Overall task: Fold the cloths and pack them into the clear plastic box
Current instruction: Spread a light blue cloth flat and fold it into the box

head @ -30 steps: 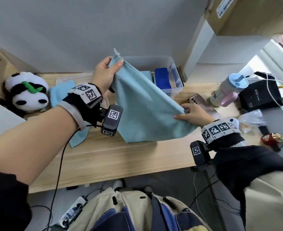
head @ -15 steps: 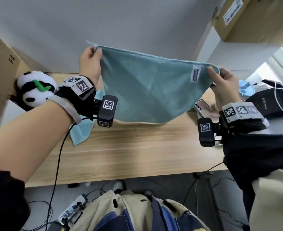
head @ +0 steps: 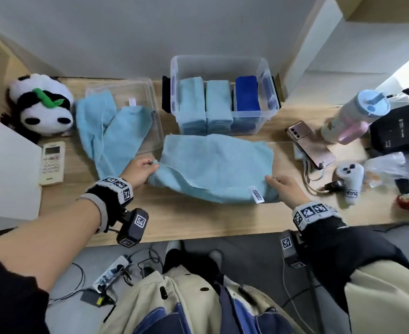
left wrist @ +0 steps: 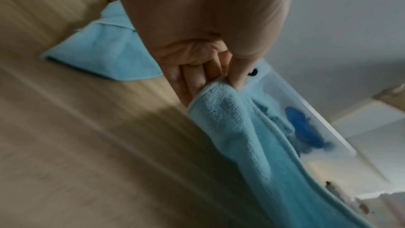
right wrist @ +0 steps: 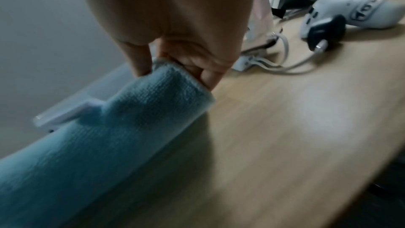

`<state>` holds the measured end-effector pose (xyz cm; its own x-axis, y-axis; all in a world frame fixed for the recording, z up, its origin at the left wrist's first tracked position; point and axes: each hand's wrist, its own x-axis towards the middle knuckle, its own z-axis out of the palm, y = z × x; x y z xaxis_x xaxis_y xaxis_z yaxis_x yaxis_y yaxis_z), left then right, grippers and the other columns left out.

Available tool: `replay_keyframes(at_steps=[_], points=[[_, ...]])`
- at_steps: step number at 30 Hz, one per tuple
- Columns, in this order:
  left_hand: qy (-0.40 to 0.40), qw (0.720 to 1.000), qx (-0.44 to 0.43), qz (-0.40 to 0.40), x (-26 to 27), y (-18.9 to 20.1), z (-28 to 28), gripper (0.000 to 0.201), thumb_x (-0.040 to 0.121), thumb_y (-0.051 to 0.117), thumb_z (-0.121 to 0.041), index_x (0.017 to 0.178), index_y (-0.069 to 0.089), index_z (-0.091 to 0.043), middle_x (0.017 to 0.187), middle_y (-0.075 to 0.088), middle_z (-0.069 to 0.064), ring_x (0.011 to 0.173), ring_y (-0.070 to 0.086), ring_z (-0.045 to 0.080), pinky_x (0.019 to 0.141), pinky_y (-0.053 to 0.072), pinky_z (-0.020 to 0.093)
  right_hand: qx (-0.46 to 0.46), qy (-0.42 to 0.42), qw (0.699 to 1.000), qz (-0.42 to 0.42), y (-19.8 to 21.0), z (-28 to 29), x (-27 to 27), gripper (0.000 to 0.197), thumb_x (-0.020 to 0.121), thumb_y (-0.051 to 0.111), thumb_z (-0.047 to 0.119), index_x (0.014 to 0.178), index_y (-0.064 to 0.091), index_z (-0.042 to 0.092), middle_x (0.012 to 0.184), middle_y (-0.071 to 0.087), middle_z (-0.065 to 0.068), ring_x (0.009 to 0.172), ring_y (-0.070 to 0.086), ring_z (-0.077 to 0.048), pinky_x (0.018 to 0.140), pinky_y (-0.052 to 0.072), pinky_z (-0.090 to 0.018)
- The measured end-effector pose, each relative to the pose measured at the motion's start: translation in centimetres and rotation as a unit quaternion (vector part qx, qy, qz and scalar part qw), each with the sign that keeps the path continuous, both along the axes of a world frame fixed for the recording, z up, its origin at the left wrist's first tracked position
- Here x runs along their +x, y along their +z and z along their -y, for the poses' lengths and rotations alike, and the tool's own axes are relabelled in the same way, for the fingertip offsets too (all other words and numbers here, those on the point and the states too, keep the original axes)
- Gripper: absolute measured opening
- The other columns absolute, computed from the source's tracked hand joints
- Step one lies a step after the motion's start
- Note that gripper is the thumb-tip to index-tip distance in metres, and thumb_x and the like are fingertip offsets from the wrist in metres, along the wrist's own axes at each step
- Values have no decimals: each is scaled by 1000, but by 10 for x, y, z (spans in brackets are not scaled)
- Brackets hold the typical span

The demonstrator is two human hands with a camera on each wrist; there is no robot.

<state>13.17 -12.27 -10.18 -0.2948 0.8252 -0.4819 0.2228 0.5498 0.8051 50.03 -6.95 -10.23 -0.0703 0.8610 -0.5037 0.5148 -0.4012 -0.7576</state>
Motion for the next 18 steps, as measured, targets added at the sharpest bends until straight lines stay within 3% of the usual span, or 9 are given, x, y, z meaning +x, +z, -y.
replay_keyframes(at_steps=[2, 5, 6, 8, 11, 13, 15, 18], points=[[-27, 999, -33, -31, 3, -14, 11, 8, 91, 54, -9, 87, 60, -7, 69, 56, 2, 69, 51, 15, 58, 41, 16, -31, 7, 999, 3, -17, 10, 2, 29, 95, 50, 24, 79, 60, 2, 75, 60, -10, 74, 55, -20, 70, 42, -32], [-52, 994, -78, -51, 6, -28, 21, 8, 92, 54, -12, 95, 59, -7, 84, 58, 9, 61, 55, 8, 44, 39, 7, -57, 21, 997, 43, -36, 18, 6, 29, 96, 48, 27, 78, 57, 6, 82, 59, -14, 78, 53, -20, 71, 38, -31], [-56, 993, -88, -57, 6, -31, 24, 11, 92, 54, -12, 99, 60, -7, 88, 58, 8, 66, 56, 10, 43, 37, 5, -60, 24, 996, 58, -40, 20, 7, 30, 96, 48, 28, 77, 57, 6, 81, 58, -14, 77, 52, -20, 70, 36, -31], [-65, 991, -99, -69, 6, -37, 26, 18, 92, 54, -12, 106, 62, -3, 94, 59, 7, 86, 54, 14, 54, 37, 6, -56, 28, 995, 79, -45, 23, 7, 30, 96, 46, 26, 79, 57, 5, 79, 56, -15, 77, 50, -21, 68, 33, -31], [-52, 991, -96, -74, 4, -43, 26, 23, 91, 56, -16, 105, 63, 0, 100, 64, 11, 98, 58, 19, 78, 43, 26, -50, 29, 994, 95, -47, 26, 6, 24, 96, 45, 19, 80, 56, 4, 76, 52, -13, 76, 46, -21, 63, 29, -31], [-39, 991, -97, -83, 3, -46, 24, 26, 91, 56, -20, 108, 63, -1, 111, 66, 14, 107, 59, 25, 93, 43, 32, -42, 33, 993, 108, -46, 26, 5, 22, 95, 46, 18, 81, 56, 3, 77, 50, -12, 77, 44, -20, 64, 28, -32], [-30, 992, -102, -69, 6, -47, 23, 23, 90, 57, -18, 107, 63, -4, 115, 64, 17, 109, 59, 27, 97, 42, 34, -48, 38, 991, 116, -46, 26, 5, 22, 94, 49, 20, 84, 57, 2, 80, 51, -11, 79, 45, -20, 63, 30, -32], [-21, 992, -124, -20, 13, -47, 23, 15, 87, 61, -7, 102, 63, -6, 115, 63, 19, 102, 60, 22, 92, 44, 30, -71, 45, 987, 139, -47, 27, 3, 17, 92, 55, 22, 86, 56, 6, 85, 55, -9, 81, 49, -22, 58, 33, -30]])
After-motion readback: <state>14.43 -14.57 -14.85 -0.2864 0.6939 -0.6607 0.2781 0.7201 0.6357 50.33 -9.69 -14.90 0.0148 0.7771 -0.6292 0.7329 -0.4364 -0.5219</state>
